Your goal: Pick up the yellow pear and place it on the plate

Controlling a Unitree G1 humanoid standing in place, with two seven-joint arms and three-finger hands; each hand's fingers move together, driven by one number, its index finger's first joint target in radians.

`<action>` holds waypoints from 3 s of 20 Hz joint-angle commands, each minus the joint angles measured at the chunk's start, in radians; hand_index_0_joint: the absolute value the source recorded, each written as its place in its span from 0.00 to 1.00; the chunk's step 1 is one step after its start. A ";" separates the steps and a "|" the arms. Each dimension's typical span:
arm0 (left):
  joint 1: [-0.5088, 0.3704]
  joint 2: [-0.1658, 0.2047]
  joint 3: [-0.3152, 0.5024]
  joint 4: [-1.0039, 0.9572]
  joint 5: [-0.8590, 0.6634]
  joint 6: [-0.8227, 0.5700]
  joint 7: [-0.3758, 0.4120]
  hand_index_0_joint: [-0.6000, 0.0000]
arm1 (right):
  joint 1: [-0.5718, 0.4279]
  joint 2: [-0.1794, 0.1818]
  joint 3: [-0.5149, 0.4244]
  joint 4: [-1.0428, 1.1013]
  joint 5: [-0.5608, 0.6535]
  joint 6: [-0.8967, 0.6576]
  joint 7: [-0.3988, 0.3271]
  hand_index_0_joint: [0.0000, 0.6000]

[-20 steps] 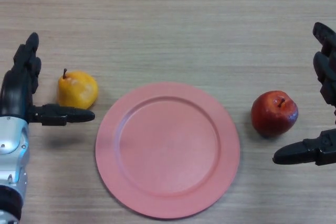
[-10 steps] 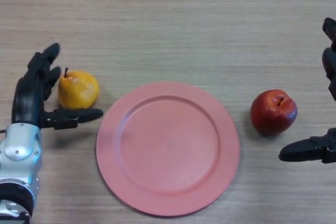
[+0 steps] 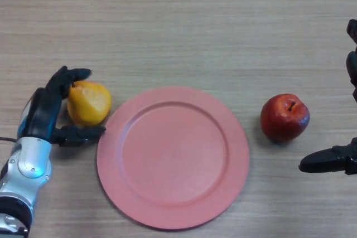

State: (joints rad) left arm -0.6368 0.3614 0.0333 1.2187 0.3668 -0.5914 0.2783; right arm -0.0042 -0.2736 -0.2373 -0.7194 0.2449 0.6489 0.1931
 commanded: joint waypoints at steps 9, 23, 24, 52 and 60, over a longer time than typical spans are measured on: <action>0.039 0.056 0.065 -0.441 -0.105 0.129 -0.009 0.58 | -0.037 -0.038 -0.062 -0.071 0.033 -0.057 0.007 0.00; 0.095 0.042 0.130 -0.631 -0.399 0.214 -0.078 0.00 | -0.024 -0.029 -0.069 -0.084 0.026 -0.075 0.007 0.00; 0.101 0.041 0.129 -0.650 -0.420 0.228 -0.089 0.00 | -0.023 -0.029 -0.063 -0.083 0.022 -0.074 0.004 0.00; 0.226 0.066 0.155 -0.898 -0.273 0.381 -0.028 0.00 | -0.010 -0.026 -0.089 -0.116 0.111 -0.022 -0.004 0.00; 0.204 0.078 0.156 -0.784 -0.269 0.289 0.003 0.00 | -0.014 -0.024 -0.066 -0.088 0.091 -0.037 -0.003 0.00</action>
State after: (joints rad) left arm -0.3726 0.3812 0.1292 0.4843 0.0720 -0.1485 0.2234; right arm 0.0077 -0.2729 -0.2588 -0.7566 0.3106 0.7267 0.1971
